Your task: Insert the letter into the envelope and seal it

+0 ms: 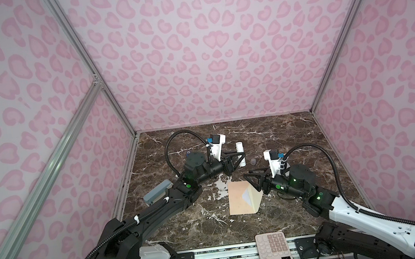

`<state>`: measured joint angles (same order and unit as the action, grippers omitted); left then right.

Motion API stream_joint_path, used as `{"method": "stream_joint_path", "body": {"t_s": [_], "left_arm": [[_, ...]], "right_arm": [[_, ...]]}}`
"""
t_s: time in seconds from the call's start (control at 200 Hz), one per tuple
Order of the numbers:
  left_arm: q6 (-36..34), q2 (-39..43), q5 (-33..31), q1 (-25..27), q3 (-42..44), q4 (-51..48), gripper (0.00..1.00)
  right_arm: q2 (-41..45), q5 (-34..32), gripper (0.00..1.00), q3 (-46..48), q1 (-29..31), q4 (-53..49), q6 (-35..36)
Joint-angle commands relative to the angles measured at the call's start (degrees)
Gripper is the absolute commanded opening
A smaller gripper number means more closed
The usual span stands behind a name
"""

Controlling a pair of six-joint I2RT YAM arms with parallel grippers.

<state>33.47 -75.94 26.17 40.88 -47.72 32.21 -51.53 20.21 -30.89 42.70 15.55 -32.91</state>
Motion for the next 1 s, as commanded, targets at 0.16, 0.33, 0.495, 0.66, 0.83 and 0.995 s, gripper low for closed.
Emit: {"method": "stream_joint_path", "body": {"t_s": [0.16, 0.33, 0.495, 0.66, 0.83, 0.995], "left_arm": [[2.7, 0.4, 2.0, 0.2, 1.2, 6.9, 0.23], [2.9, 0.8, 2.0, 0.8, 1.7, 7.2, 0.22], [2.9, 0.8, 2.3, 1.1, 1.6, 6.9, 0.22], [2.4, 1.5, 2.9, 1.2, 1.2, 6.0, 0.23], [2.3, 2.0, 1.4, 1.3, 1.6, 5.9, 0.23], [-1.4, 3.2, -7.2, 3.3, 0.2, -0.6, 0.21]], "right_arm": [[-1.2, 0.5, 0.51, -2.3, 0.2, 2.1, 2.1], [-1.5, -0.3, 0.50, -3.4, 0.2, 1.6, 2.6], [-2.5, -0.9, 0.50, -3.9, 0.0, 1.1, 3.0], [-2.5, -0.3, 0.50, -4.6, -1.6, 0.1, 3.3], [-3.0, -0.9, 0.47, -5.5, -1.9, -0.7, 3.9], [-4.5, -4.3, 0.55, -7.3, -0.2, -3.1, 7.0]]}}
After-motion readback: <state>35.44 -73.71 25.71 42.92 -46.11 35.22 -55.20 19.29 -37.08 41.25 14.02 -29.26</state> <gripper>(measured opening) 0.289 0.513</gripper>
